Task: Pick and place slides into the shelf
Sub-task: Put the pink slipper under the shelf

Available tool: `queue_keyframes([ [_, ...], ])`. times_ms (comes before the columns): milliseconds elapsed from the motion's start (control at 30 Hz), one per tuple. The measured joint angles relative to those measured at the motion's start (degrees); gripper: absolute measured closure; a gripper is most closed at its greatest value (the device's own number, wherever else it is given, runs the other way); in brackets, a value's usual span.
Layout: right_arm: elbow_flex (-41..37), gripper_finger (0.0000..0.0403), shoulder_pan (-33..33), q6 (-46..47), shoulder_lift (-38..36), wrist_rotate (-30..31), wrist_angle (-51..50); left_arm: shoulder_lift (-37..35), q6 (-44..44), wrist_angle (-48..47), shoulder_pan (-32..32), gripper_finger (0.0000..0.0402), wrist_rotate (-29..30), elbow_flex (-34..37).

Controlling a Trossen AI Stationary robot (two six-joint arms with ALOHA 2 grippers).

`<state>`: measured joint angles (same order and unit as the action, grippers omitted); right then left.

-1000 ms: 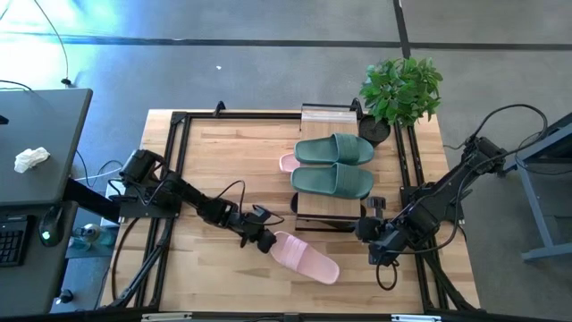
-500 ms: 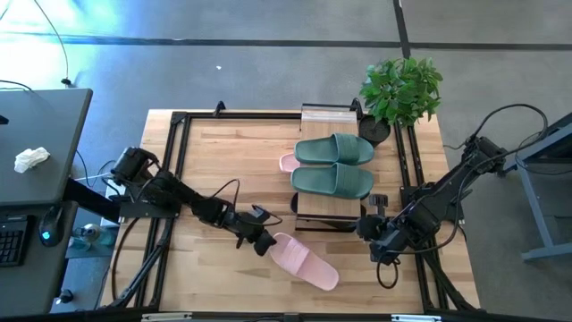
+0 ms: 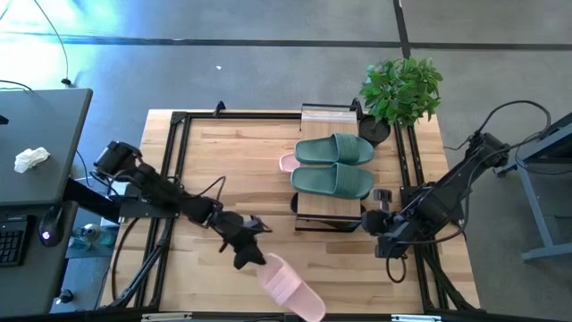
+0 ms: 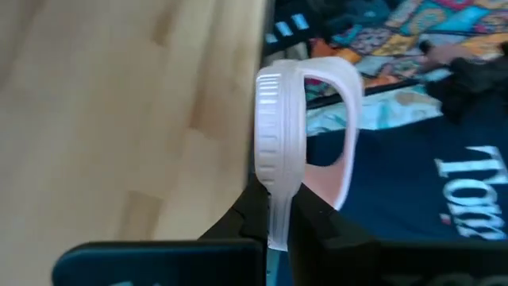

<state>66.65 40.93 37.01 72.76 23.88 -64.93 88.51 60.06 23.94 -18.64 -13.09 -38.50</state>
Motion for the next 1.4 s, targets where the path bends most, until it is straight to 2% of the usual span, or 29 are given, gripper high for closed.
queue_keyframes([
  [200,0.0,0.0403,0.11,0.02,-0.75,-0.71,-0.02,-6.41,-2.19,-1.72,-0.16,0.0394,2.28,-2.15],
  [300,0.0,0.0403,0.11,0.02,-1.4,-1.59,-0.01,-9.16,-5.94,-7.48,-0.16,0.0395,3.63,-5.83],
  [433,0.04,0.0403,0.11,0.2,-3.23,-1.88,0.28,-10.72,-11.41,-21.18,-0.1,0.0394,6.44,-13.3],
  [633,4.55,0.0403,0.11,-1.24,-6.55,-0.49,0.44,-10.78,-20.16,-46.8,-0.08,0.0392,13.68,-29.57],
  [800,13.65,0.0403,-0.02,-6.85,-8.25,4.93,0.57,-10.78,-27.07,-63.66,-0.12,0.0393,23.17,-42.45],
  [900,19.97,0.0403,-0.93,-12.47,-8.41,8.82,1.2,-10.78,-31.83,-70.55,-0.09,0.039,28.55,-49.89],
  [967,24.01,0.0403,-2.47,-17.66,-8.39,9.06,2.8,-10.8,-34.96,-73.74,-0.06,0.0391,32.67,-53.62],
  [1100,29.79,0.0403,-8.54,-26.95,-8.43,1.55,8.99,-10.75,-40.75,-79.19,-0.06,0.0395,39.22,-60.42],
  [1233,31.95,0.0403,-17.9,-32.86,-8.38,-13.05,16.99,-10.68,-45.48,-81.84,-0.08,0.0392,46.05,-65.6],
  [1400,31.98,0.0403,-32.5,-34.02,-6.36,-31.37,23.32,-10.51,-51.73,-82.93,-0.06,0.0395,53.06,-69.2],
])
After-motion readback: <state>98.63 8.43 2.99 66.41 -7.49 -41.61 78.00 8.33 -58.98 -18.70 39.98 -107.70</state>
